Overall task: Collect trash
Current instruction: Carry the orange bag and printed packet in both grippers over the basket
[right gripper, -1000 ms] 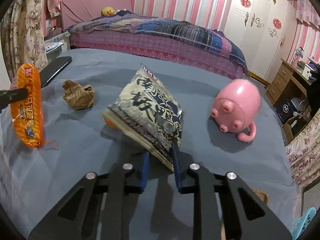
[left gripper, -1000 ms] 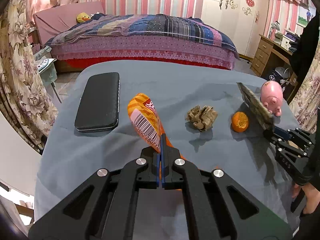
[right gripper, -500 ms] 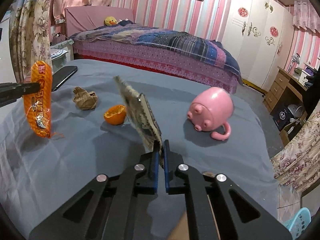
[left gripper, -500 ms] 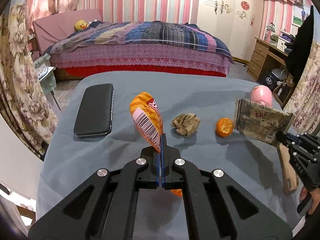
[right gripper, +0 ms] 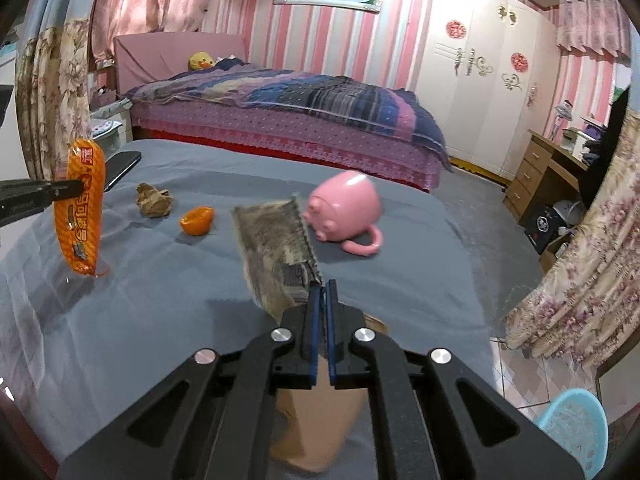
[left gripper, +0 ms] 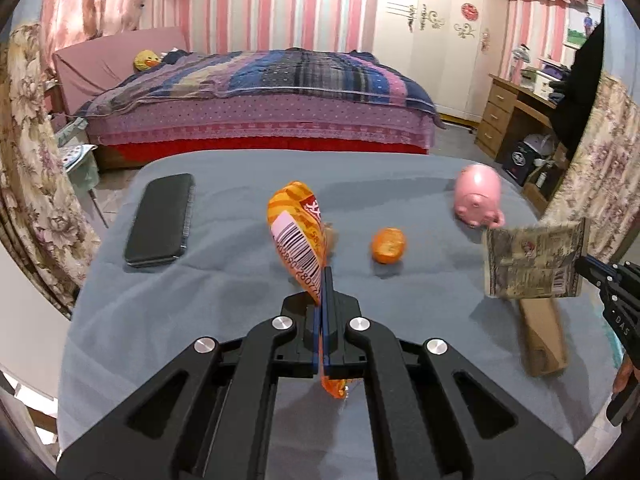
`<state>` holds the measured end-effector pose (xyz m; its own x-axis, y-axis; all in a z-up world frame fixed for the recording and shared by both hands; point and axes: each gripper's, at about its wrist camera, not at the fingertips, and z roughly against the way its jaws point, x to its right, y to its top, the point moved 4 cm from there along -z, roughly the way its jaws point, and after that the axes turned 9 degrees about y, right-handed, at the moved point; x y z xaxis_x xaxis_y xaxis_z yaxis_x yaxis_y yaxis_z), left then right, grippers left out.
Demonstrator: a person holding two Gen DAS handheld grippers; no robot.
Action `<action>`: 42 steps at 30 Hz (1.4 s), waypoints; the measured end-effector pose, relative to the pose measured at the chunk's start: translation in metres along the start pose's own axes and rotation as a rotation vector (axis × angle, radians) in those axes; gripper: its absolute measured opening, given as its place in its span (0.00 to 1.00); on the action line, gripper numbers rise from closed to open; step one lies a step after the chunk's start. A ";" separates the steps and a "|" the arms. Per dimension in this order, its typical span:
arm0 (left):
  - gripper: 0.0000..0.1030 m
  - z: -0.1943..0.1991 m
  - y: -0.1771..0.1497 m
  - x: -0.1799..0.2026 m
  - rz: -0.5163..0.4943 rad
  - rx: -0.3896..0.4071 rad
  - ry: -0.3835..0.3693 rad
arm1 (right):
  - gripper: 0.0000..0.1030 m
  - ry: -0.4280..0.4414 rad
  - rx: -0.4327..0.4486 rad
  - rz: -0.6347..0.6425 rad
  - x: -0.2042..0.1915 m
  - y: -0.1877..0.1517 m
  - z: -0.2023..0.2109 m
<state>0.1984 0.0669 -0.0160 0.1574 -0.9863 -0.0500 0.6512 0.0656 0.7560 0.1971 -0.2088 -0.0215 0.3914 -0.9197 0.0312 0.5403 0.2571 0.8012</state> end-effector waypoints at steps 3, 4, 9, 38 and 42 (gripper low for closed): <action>0.00 0.010 -0.002 0.020 -0.027 0.008 -0.004 | 0.02 -0.006 0.005 -0.013 0.013 -0.008 0.015; 0.00 0.014 -0.003 0.025 -0.028 0.010 -0.011 | 0.02 -0.009 0.006 -0.015 0.017 -0.010 0.019; 0.00 0.027 -0.012 0.036 -0.030 0.004 -0.023 | 0.02 -0.016 0.007 -0.048 0.037 -0.023 0.034; 0.00 0.068 0.007 0.146 -0.097 0.046 -0.157 | 0.02 -0.188 0.097 -0.157 0.128 -0.056 0.135; 0.00 0.080 0.004 0.199 -0.146 0.053 -0.214 | 0.02 -0.245 0.103 -0.191 0.158 -0.070 0.160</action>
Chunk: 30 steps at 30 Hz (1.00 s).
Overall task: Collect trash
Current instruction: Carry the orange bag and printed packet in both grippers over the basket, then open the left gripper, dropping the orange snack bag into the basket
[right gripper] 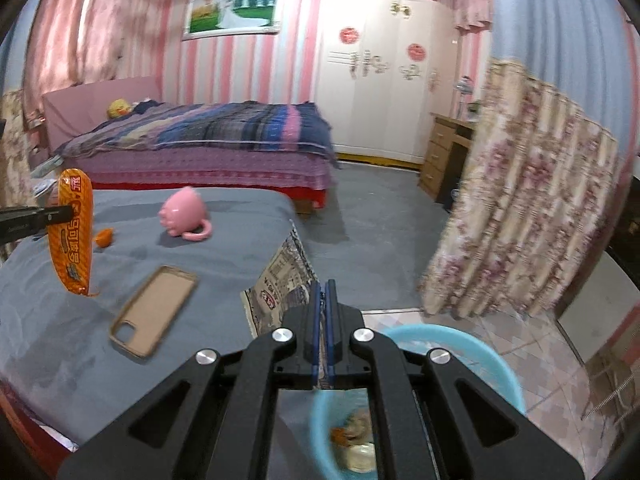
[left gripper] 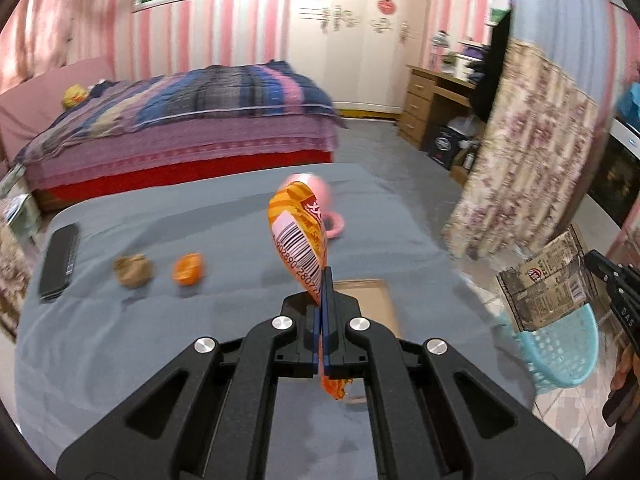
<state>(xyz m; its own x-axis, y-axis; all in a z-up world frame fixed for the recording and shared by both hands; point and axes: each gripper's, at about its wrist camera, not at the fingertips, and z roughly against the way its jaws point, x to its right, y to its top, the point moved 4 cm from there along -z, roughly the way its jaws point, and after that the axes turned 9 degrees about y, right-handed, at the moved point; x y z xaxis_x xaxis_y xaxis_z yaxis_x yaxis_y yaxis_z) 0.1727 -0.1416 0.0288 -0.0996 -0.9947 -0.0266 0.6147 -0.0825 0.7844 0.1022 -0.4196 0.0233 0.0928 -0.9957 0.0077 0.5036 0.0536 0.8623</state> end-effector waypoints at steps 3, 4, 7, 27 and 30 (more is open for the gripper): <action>0.00 0.000 0.001 0.046 -0.033 0.008 -0.047 | 0.02 -0.044 -0.001 -0.022 0.027 -0.004 0.009; 0.00 -0.001 0.001 0.058 -0.039 0.007 -0.060 | 0.02 -0.067 -0.005 -0.031 0.040 -0.007 0.014; 0.00 -0.005 -0.002 0.098 -0.062 -0.001 -0.106 | 0.02 -0.107 -0.014 -0.040 0.060 -0.013 0.020; 0.00 -0.010 -0.034 0.277 -0.246 -0.005 -0.329 | 0.02 -0.272 -0.066 -0.192 0.163 -0.084 0.040; 0.00 -0.011 -0.036 0.294 -0.260 -0.006 -0.346 | 0.02 -0.278 -0.072 -0.203 0.171 -0.090 0.040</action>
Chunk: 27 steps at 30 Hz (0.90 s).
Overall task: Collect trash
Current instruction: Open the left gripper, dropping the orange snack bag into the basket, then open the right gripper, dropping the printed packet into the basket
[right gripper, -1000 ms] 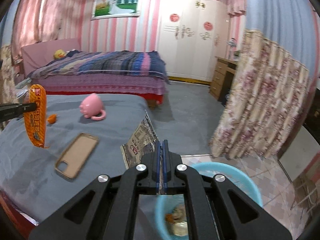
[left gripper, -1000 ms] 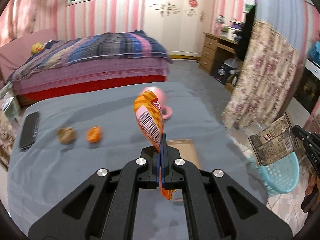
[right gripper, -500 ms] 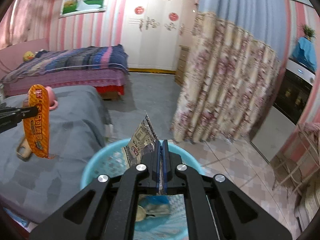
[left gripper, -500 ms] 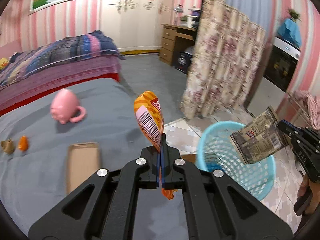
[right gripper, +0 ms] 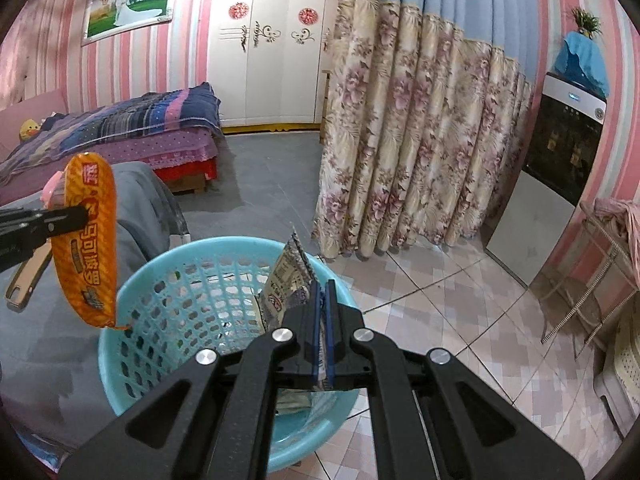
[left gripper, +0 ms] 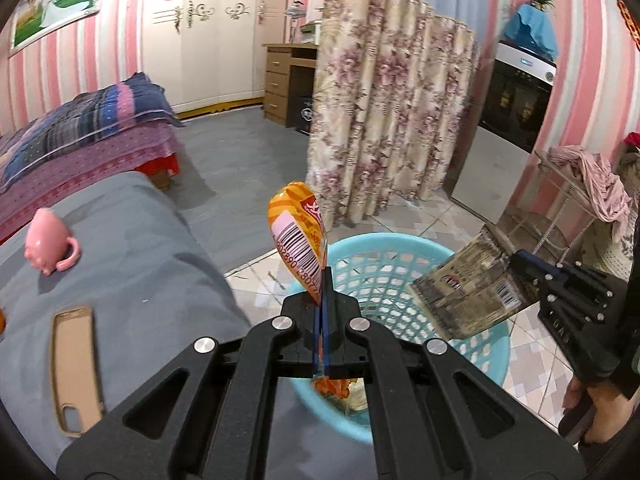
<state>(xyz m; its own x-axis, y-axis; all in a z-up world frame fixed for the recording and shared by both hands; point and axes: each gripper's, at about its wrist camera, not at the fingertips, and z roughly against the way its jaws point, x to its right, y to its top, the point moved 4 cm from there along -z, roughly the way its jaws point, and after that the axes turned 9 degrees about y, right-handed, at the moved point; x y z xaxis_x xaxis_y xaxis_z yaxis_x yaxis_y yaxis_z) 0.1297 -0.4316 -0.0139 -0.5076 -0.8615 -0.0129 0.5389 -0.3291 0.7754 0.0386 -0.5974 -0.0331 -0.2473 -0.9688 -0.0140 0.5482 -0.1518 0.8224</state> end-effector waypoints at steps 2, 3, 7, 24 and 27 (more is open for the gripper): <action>0.00 -0.009 0.001 0.009 -0.019 0.002 0.005 | 0.02 -0.006 -0.004 -0.006 0.004 -0.003 -0.001; 0.00 -0.011 0.001 0.011 -0.027 0.004 0.011 | 0.02 -0.007 -0.005 -0.008 0.004 -0.003 -0.001; 0.44 -0.024 -0.003 0.013 -0.043 -0.015 0.022 | 0.02 -0.011 -0.008 -0.019 0.011 -0.006 -0.002; 0.87 0.016 -0.012 -0.079 0.085 0.061 0.190 | 0.03 -0.005 -0.002 -0.005 -0.016 -0.004 -0.019; 0.88 0.026 -0.016 -0.093 0.098 0.067 0.215 | 0.04 -0.005 -0.004 0.000 -0.026 -0.002 -0.025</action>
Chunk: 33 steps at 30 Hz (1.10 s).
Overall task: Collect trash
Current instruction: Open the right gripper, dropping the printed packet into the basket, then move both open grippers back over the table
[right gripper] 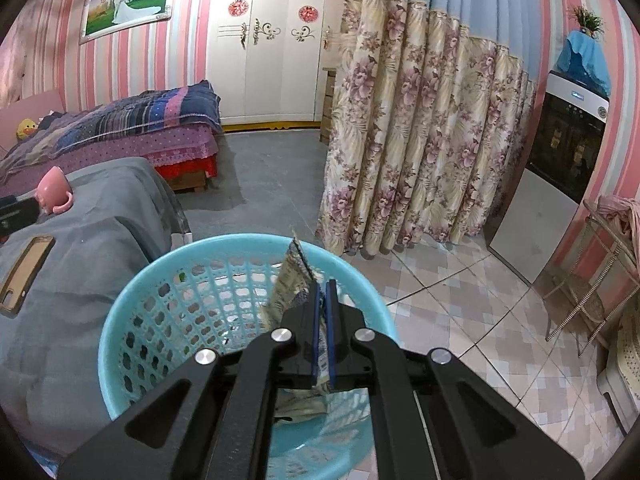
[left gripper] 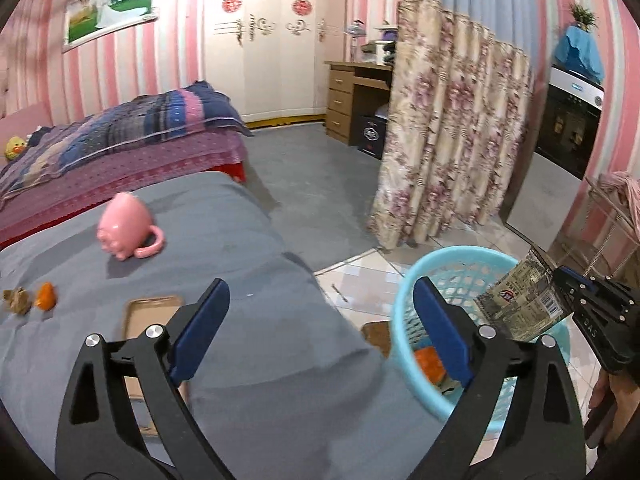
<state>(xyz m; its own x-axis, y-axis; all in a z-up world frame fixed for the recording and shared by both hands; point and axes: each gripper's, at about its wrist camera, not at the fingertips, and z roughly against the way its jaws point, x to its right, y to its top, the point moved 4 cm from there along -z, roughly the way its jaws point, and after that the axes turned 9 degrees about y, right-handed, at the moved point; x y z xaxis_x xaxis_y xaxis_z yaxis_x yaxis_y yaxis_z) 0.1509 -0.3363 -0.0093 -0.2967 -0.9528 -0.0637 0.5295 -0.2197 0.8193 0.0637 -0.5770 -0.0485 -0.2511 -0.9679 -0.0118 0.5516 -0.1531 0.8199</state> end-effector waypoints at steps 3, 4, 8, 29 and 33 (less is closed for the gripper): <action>0.89 0.007 -0.001 -0.021 0.021 0.006 0.024 | 0.18 -0.015 -0.004 0.010 -0.009 0.000 -0.007; 0.91 0.008 -0.001 -0.026 0.028 0.007 0.029 | 0.49 -0.021 -0.002 0.013 -0.012 -0.001 -0.009; 0.91 0.015 -0.002 -0.056 0.057 0.011 0.050 | 0.72 -0.037 -0.006 0.026 -0.024 -0.008 -0.015; 0.95 0.035 -0.019 -0.208 0.129 0.015 0.184 | 0.96 0.087 0.059 0.041 -0.143 0.028 -0.015; 0.95 0.033 -0.026 -0.243 0.151 0.001 0.221 | 0.96 0.156 0.062 0.069 -0.188 0.037 -0.018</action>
<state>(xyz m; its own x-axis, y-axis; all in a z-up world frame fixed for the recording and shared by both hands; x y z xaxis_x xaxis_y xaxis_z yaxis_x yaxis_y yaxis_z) 0.1829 -0.0918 0.0033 -0.0339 -0.9974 -0.0635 0.5539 -0.0716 0.8295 0.1454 -0.4042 -0.0267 -0.0851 -0.9956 -0.0388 0.5121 -0.0771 0.8555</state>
